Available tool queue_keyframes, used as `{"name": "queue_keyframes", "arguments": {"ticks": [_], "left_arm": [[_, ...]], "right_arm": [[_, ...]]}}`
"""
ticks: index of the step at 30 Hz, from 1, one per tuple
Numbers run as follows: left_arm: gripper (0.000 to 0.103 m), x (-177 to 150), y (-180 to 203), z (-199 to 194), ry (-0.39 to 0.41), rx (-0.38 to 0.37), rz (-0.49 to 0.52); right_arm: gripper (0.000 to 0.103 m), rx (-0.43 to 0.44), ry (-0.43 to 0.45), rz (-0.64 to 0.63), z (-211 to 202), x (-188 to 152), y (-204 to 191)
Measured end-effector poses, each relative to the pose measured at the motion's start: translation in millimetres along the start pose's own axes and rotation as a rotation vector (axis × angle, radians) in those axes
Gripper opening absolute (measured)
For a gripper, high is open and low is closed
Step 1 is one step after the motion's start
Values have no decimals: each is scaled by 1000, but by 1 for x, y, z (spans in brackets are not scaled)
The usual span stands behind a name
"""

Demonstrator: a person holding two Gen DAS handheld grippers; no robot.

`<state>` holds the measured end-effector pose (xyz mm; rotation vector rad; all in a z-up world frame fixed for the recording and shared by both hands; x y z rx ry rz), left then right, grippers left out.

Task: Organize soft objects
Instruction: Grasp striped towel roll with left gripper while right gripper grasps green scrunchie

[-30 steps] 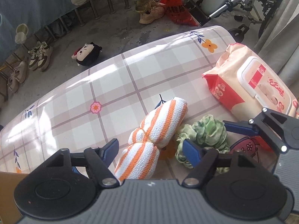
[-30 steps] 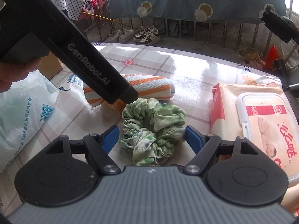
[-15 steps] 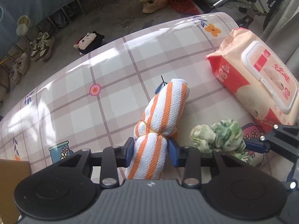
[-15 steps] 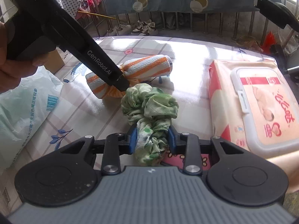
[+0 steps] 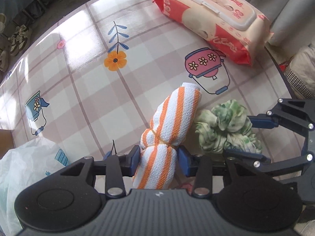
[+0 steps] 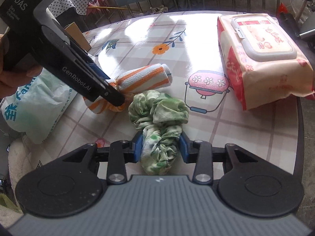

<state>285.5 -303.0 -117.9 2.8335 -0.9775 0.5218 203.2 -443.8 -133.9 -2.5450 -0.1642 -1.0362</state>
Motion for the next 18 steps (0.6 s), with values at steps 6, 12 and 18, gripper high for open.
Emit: {"name": "queue_keyframes", "arguments": {"ticks": [6,12,18], "left_arm": [[72,0,12,-4,86,77,103],[67,-3,10,19,42,83,96],[44,-2,1,19,35,12,3]], "right_arm": [[74,-21,35,-79,-16,0,-14],[79,-16,30,-187,-5,9,-27],[58,-13,1,-166,11,11,-23]]}}
Point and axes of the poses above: each gripper's, at about its wrist camera, not at the fingertips, and z roughly the way its jaws point, y to its right, x to its top, the point moved 6 cm from there along z, roughly the way its jaws point, and after that the axes turned 14 degrees about y, right-handed, at the moved point
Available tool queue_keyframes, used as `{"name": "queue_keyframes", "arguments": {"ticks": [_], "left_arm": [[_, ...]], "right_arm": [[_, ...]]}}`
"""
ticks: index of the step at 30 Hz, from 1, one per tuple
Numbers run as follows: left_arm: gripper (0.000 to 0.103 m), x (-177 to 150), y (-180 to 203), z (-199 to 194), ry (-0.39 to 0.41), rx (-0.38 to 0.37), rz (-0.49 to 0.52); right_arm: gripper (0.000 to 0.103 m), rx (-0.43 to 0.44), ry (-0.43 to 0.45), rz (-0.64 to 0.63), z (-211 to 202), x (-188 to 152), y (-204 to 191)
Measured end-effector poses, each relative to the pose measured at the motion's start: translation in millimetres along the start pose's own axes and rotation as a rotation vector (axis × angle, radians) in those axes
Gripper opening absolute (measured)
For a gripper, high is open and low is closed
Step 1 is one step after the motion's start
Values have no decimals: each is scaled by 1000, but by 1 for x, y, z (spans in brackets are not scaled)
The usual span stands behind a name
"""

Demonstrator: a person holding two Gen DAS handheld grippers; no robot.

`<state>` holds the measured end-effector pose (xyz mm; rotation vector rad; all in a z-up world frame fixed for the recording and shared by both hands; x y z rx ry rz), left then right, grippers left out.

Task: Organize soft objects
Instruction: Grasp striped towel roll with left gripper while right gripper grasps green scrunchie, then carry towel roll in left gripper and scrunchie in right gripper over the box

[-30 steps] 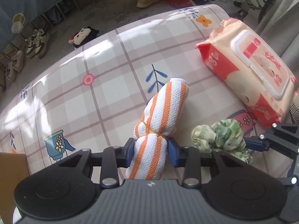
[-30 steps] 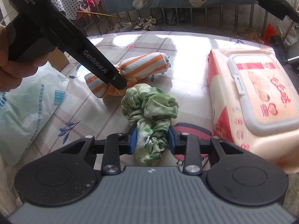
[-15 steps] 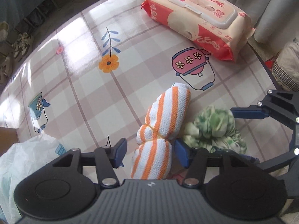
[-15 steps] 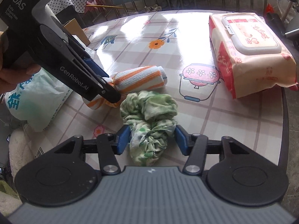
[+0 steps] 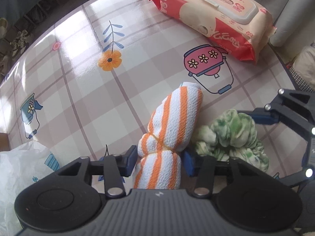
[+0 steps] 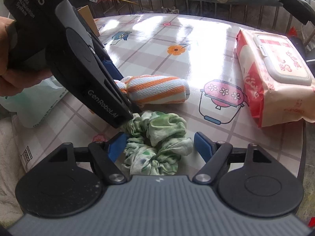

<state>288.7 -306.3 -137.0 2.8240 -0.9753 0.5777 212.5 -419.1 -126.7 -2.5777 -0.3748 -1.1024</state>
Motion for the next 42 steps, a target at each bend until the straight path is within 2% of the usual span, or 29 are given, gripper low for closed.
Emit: {"name": "queue_keyframes", "arguments": {"ticks": [1,2,3,7,13,18,21,27,34,38,42], "left_arm": [[42,0,0,-1,5,7,4],[42,0,0,-2,12,18,13],[41,-1,0,-4,19,25,18],[40,2,-1,-20,71,38,-22],[40,14,-18,-70,183,28,-117],[40,22,-50,-129,307,48,-221],[40,14,-77,-166,376,72,-288],[40,-24,-136,-236,492,141,-404],[40,-105,-201,-309,599,257,-531],[40,-160,-232,-328,617,310,-618],[41,-211,-264,-324,598,325,-729]], "right_arm": [[43,-1,1,11,-1,1,1],[40,5,-3,31,-3,1,2],[31,11,-7,55,-4,1,3],[22,-13,-10,126,-13,2,12],[20,-41,72,223,-43,36,19],[20,-40,160,214,-63,87,4],[20,-22,204,196,-77,118,-17],[20,68,257,143,-81,186,-81],[20,251,261,55,-73,245,-196],[20,381,221,32,-57,259,-267],[20,487,137,21,-30,260,-337]]}}
Point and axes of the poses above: each gripper's, at about its wrist camera, not at the fingertips, and z roughly the way its jaws point, y to its right, x to its top, the point moved 6 cm from there along z, roughly the way its jaws point, and after that the axes turned 14 degrees about y, right-handed, at the moved point
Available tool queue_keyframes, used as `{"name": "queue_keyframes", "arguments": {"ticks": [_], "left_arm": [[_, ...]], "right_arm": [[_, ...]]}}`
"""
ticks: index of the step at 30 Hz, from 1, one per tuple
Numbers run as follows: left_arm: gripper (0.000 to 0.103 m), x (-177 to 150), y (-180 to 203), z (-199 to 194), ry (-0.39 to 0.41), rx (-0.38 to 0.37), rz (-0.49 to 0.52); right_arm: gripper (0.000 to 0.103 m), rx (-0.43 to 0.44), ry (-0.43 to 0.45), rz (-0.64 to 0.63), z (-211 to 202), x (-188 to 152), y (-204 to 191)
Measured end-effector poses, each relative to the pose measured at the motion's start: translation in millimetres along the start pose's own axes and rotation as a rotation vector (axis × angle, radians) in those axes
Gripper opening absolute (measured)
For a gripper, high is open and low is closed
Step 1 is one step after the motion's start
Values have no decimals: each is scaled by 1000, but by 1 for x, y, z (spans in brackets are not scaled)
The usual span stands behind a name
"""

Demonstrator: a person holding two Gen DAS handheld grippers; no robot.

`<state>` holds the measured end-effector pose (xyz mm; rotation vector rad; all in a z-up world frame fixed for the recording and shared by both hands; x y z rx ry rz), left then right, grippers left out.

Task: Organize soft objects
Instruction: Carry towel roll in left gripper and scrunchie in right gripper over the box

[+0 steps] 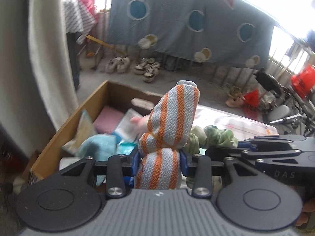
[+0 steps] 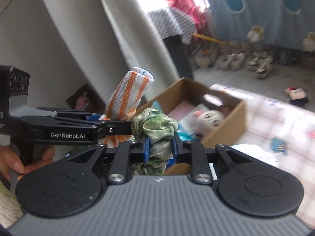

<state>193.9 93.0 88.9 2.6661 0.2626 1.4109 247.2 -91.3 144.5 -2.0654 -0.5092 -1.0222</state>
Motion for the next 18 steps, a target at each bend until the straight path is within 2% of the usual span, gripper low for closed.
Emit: {"name": "queue_keyframes", "arguments": {"ticks": [5,8,12,18], "left_arm": [[41,-28,-60,16,-60,43,-144],[41,-48,-82,36,-134,34,-241],[41,-69,-97,55,-188,33,-306],[41,-96,-115,63,-201,77,-376]], "right_arm": [[20,44,-109,22,59,-20,-29],[20,44,-152,43,86,-28,-33],[20,28,-188,69,98,-45,-17],[20,22,-217,97,117,-54,10]]}}
Point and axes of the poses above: each gripper's, at about its wrist camera, not at the fingertips, and z roughly the way its jaws point, y to its right, x to its top, the point moved 6 cm from there along z, roughly the way its jaws point, and after that the axes turned 14 degrees about y, right-handed, at the moved point
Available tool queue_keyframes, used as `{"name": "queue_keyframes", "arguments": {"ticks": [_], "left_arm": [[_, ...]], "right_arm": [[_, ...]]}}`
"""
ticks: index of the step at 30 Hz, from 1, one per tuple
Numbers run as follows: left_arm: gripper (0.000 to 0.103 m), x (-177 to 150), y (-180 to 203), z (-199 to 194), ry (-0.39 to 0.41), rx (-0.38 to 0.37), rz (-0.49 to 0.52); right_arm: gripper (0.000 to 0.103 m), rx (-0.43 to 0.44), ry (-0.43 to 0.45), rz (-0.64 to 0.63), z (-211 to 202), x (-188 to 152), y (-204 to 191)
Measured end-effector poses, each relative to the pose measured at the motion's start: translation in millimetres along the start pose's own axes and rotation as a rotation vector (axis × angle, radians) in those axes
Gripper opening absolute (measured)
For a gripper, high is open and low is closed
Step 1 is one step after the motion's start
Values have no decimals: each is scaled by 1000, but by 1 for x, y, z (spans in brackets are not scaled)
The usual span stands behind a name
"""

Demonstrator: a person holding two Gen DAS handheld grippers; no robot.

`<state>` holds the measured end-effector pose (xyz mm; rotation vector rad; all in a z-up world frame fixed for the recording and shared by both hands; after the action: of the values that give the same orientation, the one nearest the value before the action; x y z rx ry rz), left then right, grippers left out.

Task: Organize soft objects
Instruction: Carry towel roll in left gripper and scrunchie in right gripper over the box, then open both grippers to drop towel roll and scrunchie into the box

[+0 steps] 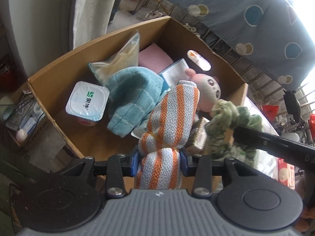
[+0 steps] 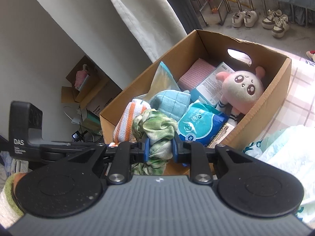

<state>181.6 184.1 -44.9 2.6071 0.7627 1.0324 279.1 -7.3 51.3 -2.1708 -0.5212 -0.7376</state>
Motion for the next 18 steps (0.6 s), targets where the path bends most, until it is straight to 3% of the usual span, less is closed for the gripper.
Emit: {"name": "queue_keyframes", "arguments": {"ticks": [5,10,18], "left_arm": [[45,-5,-14,9,-10,0,-63],[48,-6,-19,2,4,-7,-63],[55,6,-26,-19,107,-2,-41]], "right_arm": [[20,1,-20,0,15,1,3],[21,3,-39,-8,28,1,0],[23,13,-97,-2,39,-6,-5]]}}
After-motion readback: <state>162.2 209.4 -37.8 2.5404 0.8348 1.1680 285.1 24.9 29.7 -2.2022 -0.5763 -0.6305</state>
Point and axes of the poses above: each gripper's, at about its wrist camera, not at the fingertips, and z roughly the way its jaws point, y to its right, x to its top, the point moved 6 cm from there along z, roughly the way its jaws point, and after that the axes turned 14 degrees about y, right-handed, at the moved point
